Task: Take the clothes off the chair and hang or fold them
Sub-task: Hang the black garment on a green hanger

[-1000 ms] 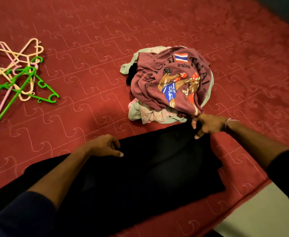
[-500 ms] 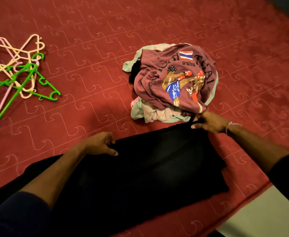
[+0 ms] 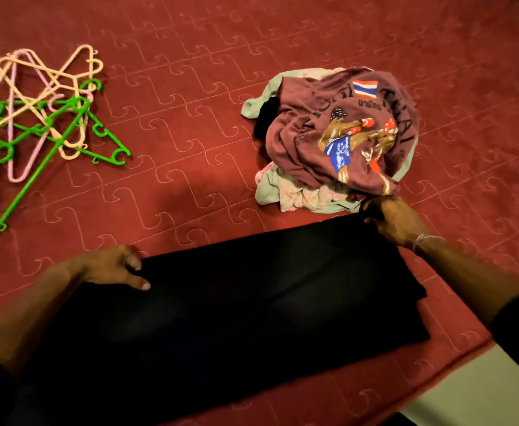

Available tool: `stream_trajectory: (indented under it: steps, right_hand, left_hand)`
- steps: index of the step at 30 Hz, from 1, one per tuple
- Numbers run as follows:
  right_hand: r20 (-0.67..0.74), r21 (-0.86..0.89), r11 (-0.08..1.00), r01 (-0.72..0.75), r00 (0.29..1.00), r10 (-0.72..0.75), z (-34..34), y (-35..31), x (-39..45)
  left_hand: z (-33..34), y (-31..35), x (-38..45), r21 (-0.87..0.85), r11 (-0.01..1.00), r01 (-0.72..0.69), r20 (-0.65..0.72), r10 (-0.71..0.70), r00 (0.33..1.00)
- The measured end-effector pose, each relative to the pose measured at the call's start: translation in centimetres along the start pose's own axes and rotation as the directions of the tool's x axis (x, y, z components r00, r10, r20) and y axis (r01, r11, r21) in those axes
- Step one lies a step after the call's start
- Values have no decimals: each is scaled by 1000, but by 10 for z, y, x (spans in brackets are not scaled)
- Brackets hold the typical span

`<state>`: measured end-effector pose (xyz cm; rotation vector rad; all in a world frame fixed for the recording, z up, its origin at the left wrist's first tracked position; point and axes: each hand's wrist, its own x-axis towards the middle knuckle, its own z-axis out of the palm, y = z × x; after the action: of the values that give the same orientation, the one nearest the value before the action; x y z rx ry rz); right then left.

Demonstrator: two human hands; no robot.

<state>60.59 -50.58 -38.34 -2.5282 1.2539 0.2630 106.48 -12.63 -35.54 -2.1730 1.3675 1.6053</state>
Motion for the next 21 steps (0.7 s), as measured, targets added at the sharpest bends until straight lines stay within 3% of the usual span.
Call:
stream_trajectory:
  steps: [3, 7, 10, 14, 17, 21]
  right_hand:
    - [-93, -27, 999, -17, 996, 14, 4, -8, -5]
    - [-113, -148, 973, -176, 981, 160, 15, -23, -12]
    - [-214, -183, 940, -287, 945, 247, 23, -44, -24]
    - [-406, -160, 914, -372, 869, 283, 43, -95, -43]
    - [-443, -186, 959, -215, 889, 114, 53, -152, -55]
    - [-362, -13, 974, 226, 907, -215, 74, -244, -70]
  left_hand:
    - [-5, -41, -10, 107, 993, 39, -88, -30, 996]
    - [-5, -69, -21, 180, 982, 63, -325, -1, 946]
    - [5, -68, -25, 138, 985, 106, -551, -13, 834]
    - [26, -51, -27, 193, 910, 367, -787, -80, 612]
    - [43, -22, -23, 247, 851, 464, -828, -63, 558]
    - [72, 6, -14, 327, 861, 388, -826, 62, 560]
